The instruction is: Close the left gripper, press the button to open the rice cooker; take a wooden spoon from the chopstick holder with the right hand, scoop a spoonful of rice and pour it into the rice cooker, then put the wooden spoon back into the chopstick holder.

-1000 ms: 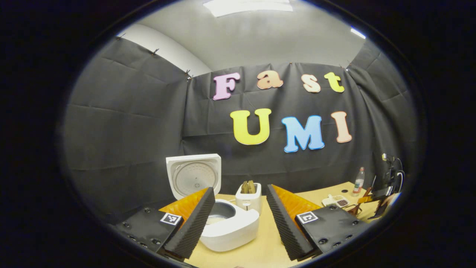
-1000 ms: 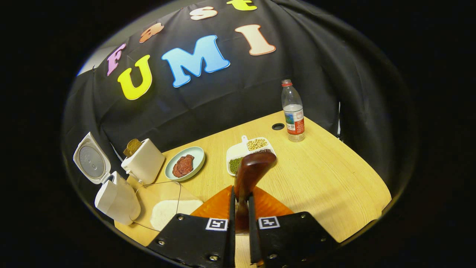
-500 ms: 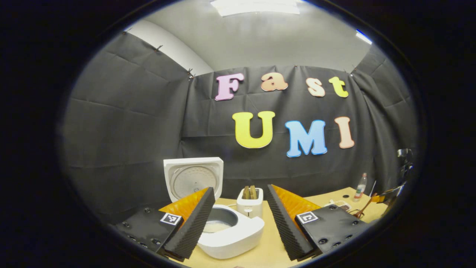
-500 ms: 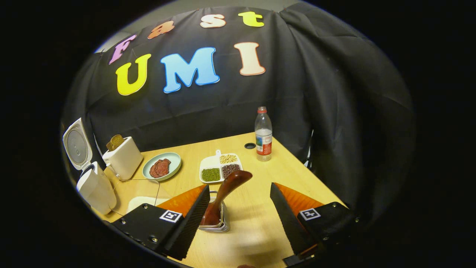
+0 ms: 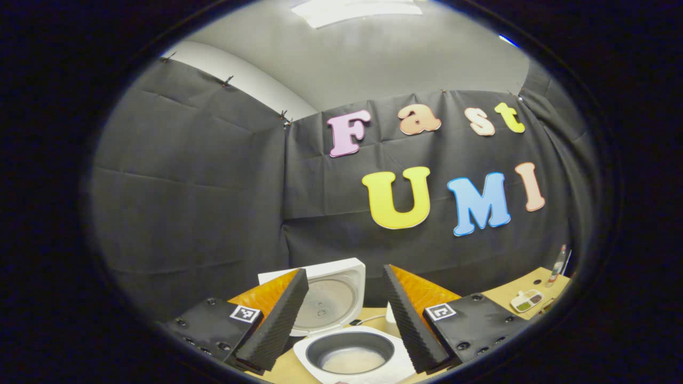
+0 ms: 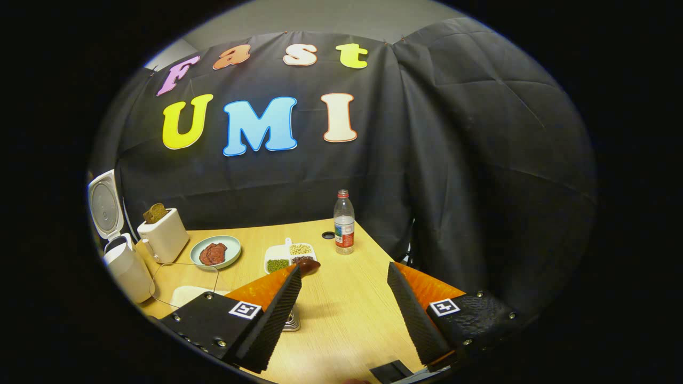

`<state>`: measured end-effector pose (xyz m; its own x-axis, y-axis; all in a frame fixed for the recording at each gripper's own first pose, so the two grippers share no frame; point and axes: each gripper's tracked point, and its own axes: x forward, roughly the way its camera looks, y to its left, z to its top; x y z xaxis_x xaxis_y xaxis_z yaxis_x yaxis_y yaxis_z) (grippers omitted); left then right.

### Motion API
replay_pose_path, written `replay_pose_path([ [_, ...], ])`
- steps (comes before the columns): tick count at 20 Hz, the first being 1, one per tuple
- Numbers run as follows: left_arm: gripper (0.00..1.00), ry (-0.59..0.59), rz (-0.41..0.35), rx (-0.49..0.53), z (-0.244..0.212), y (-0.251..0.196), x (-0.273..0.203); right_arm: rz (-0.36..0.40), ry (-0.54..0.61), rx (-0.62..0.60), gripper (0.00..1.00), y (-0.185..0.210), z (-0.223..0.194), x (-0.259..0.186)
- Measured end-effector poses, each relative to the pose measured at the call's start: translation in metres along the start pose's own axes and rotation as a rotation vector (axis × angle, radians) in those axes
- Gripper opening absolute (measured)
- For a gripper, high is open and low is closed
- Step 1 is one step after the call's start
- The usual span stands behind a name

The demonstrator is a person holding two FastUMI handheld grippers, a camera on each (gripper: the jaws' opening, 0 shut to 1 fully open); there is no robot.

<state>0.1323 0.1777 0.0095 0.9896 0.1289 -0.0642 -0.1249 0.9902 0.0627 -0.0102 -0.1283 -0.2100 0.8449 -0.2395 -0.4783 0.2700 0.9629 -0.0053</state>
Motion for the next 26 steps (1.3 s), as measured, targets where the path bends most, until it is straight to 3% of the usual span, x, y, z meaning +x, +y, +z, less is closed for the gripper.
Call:
replay_pose_path([
  [6, 0.99, 0.032, 0.051, 0.014, -0.001, 0.033, 0.083, -0.099, 0.010, 0.037, 0.99, -0.026, -0.017, -0.028],
  [9, 0.94, 0.066, 0.069, 0.015, -0.015, 0.041, 0.123, -0.148, 0.016, 0.027, 0.99, -0.039, -0.023, -0.039],
  [13, 0.97, 0.114, 0.113, -0.011, -0.038, 0.057, 0.167, -0.179, 0.019, 0.026, 0.99, -0.045, -0.023, -0.049],
  [16, 0.99, 0.162, 0.129, -0.013, -0.053, 0.066, 0.192, -0.183, 0.020, -0.003, 0.99, -0.046, -0.019, -0.052],
  [19, 0.97, 0.240, 0.111, -0.082, -0.076, 0.060, 0.202, -0.166, -0.013, -0.024, 0.99, -0.042, -0.006, -0.055],
  [23, 0.95, 0.234, 0.132, -0.117, -0.079, 0.059, 0.198, -0.122, -0.069, -0.045, 0.94, -0.035, 0.019, -0.054],
  [24, 0.95, 0.229, 0.133, -0.109, -0.078, 0.058, 0.197, -0.107, -0.083, -0.044, 0.99, -0.034, 0.026, -0.054],
  [26, 0.95, 0.232, 0.135, -0.075, -0.079, 0.052, 0.185, -0.074, -0.111, -0.041, 0.95, -0.029, 0.038, -0.053],
])
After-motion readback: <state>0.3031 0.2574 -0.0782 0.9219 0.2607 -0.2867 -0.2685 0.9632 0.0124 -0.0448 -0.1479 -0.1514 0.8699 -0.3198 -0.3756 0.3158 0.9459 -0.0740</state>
